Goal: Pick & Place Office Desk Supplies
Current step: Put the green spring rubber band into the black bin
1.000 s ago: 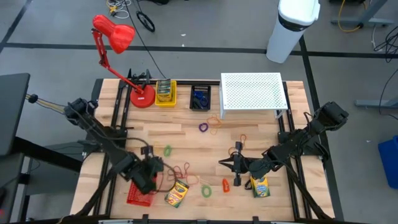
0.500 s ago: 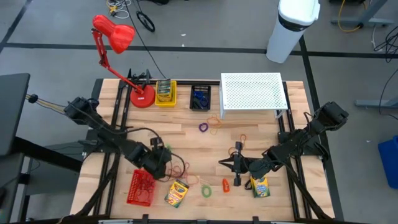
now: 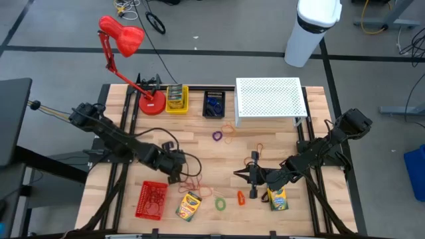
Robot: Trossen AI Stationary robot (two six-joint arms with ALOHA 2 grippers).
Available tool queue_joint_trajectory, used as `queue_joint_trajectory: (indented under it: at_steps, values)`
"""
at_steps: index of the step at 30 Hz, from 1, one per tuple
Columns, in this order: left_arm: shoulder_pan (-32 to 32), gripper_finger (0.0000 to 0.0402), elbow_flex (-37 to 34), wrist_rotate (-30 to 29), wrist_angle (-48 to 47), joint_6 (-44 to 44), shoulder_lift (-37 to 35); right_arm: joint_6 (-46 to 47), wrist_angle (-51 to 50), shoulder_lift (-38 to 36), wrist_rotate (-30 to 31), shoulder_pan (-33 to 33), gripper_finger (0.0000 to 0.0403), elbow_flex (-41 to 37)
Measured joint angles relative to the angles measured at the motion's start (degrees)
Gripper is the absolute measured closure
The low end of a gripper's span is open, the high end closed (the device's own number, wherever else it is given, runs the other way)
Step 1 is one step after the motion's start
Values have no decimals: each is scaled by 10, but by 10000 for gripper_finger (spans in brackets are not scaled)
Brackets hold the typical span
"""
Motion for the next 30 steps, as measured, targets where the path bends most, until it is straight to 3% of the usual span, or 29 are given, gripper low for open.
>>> queue_joint_trajectory:
  at_steps: [23, 30]
  values:
    - [7, 243, -35, 10, 39, 41, 1, 0, 0, 0, 0, 0, 377, 0]
    - [7, 243, -33, -11, 55, 62, 46, 0, 0, 0, 0, 0, 377, 0]
